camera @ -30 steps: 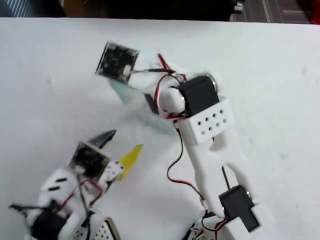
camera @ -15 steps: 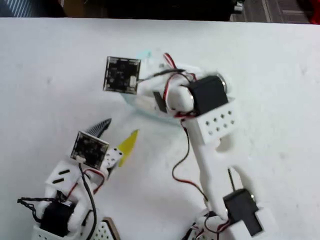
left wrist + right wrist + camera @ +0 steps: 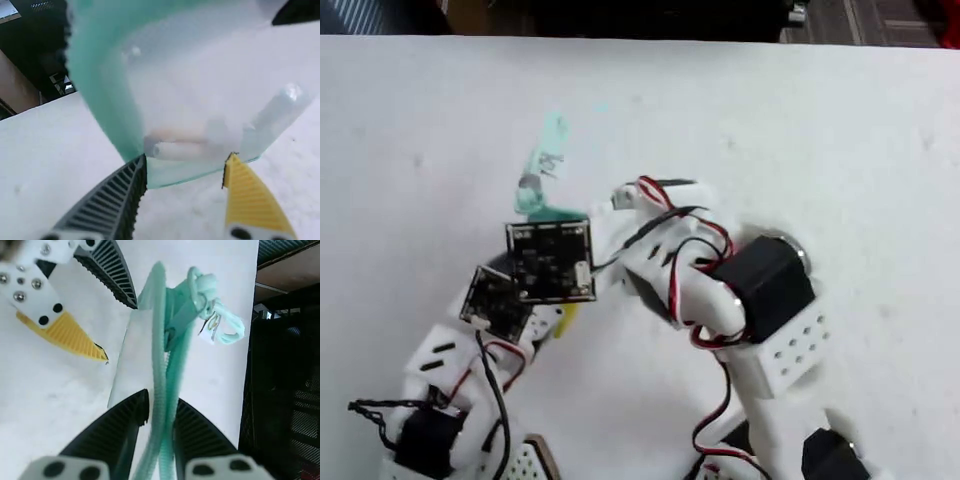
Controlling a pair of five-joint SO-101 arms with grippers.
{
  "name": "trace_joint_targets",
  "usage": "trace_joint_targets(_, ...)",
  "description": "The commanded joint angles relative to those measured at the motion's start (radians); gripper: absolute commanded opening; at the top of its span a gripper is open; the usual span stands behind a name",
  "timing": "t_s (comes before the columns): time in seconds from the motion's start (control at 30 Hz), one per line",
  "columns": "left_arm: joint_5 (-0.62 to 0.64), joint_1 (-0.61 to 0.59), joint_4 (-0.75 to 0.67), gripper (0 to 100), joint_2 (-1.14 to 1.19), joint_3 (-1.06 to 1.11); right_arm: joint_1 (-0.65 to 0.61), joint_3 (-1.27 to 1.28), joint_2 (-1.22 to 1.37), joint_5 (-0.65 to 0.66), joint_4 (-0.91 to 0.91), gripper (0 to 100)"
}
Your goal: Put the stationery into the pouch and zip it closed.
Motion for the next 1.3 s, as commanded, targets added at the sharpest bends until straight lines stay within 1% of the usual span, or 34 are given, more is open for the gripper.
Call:
trace_joint_targets(0.0,-0.018,-0.004,0.071,26,-0.001,-0.095,0.010,-0.008,-0.047,0.032,0.021,1.7)
trace_joint_targets(0.2,-0.026,-0.002,0.078,26,-0.001,-0.100,0.012,-0.005,-0.050,0.123,0.024,1.7)
trace_joint_targets(0.33,-0.026,-0.005,0.080,26,-0.001,-0.106,0.024,0.014,-0.081,0.227,0.024,1.7)
trace_joint_targets(0.4,-0.026,-0.007,0.118,26,-0.001,-0.149,0.062,0.041,-0.101,0.288,0.024,1.7)
trace_joint_targets(0.5,-0.026,0.001,0.206,26,-0.001,-0.247,0.113,0.075,-0.110,0.336,0.024,1.7)
trace_joint_targets(0.57,-0.026,0.016,0.219,26,-0.002,-0.272,0.119,0.112,-0.120,0.341,0.024,1.7)
trace_joint_targets(0.7,-0.028,0.108,0.219,26,-0.002,-0.270,0.033,0.186,-0.139,0.341,0.024,1.7)
trace_joint_targets(0.8,-0.028,0.140,0.226,26,-0.002,-0.272,-0.008,0.219,-0.159,0.341,0.022,1.7)
trace_joint_targets(0.93,-0.028,0.206,0.249,26,-0.002,-0.269,-0.018,0.218,-0.170,0.341,0.021,1.7)
trace_joint_targets(1.2,-0.020,0.303,0.233,26,-0.002,-0.199,-0.019,0.216,-0.170,0.330,0.021,1.8)
trace_joint_targets(1.27,-0.018,0.315,0.235,26,-0.002,-0.196,-0.019,0.213,-0.170,0.292,0.018,1.8)
